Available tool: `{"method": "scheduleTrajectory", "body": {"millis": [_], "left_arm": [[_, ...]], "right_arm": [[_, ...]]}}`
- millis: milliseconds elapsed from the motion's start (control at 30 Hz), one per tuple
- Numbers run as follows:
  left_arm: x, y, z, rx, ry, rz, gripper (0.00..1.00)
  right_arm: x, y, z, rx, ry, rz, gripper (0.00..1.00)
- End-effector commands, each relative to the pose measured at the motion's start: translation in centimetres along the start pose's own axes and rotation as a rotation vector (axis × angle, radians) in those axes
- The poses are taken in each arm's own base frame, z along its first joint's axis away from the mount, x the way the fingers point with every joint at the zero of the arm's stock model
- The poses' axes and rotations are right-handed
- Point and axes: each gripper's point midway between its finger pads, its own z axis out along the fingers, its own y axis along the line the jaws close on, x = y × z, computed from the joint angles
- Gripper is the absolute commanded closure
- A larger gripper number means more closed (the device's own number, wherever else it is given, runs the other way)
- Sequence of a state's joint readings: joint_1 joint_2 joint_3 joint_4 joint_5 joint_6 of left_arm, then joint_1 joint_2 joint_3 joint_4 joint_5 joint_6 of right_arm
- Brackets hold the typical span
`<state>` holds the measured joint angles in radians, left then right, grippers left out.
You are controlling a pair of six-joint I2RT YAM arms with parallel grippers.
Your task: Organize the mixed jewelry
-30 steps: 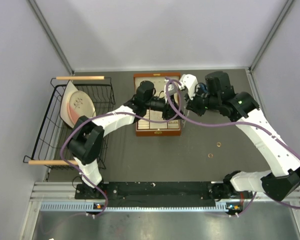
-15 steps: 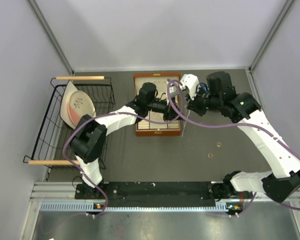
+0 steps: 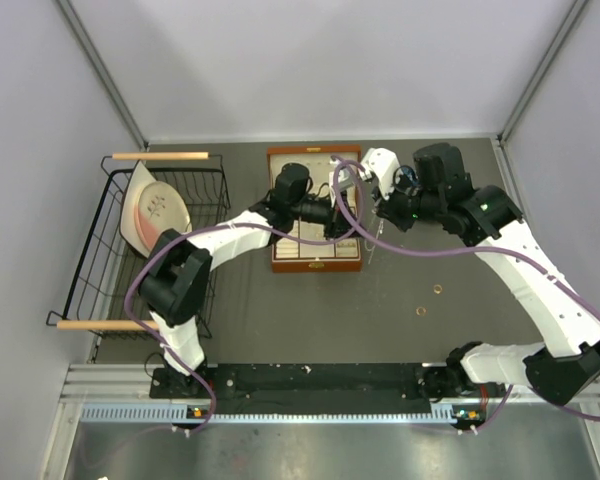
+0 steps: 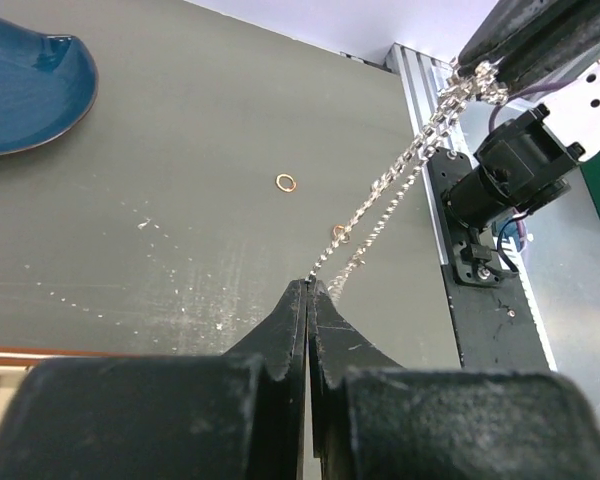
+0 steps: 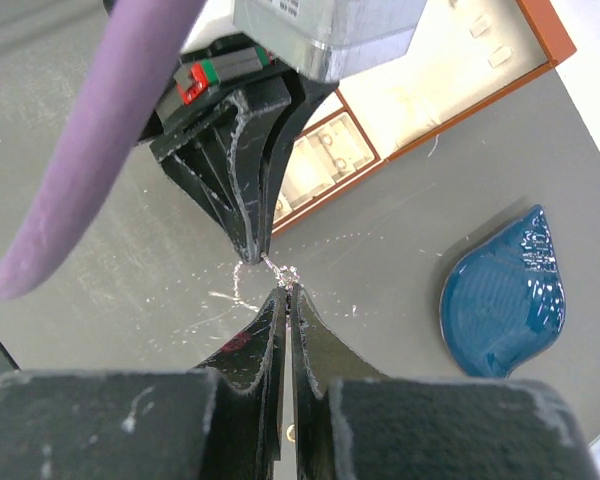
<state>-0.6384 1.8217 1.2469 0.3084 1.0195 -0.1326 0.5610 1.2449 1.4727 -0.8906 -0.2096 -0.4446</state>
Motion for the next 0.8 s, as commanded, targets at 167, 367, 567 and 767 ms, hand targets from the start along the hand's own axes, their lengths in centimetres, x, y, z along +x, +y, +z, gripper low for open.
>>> {"method": "scheduleTrajectory", "body": {"millis": [167,367,567,767], "left_arm": [[-6.6,0.1,-3.8,-0.068,-0.112,0.066,1.0],[-8.6,0.8,-6.0,-0.122,-0.144,0.079,1.0],[-9.6,2.6,-7.7,-0.199,-0.166,0.083,1.0],[-10.7,4.9,-10.1,-0.304,-0.175,0.094,1.0]], "right_arm": [[-0.1,-0.6,0.9,0.028,-0.016,-0.023,1.0],[-0.3,-1.0,3.1,0.019,-0.019,-0.015,1.0],[-2.2,-2.9,5.9,0.058,-0.042,0.005,1.0],[-4.8,-5.7,8.9,0.125,-0.076,0.019,1.0]]}}
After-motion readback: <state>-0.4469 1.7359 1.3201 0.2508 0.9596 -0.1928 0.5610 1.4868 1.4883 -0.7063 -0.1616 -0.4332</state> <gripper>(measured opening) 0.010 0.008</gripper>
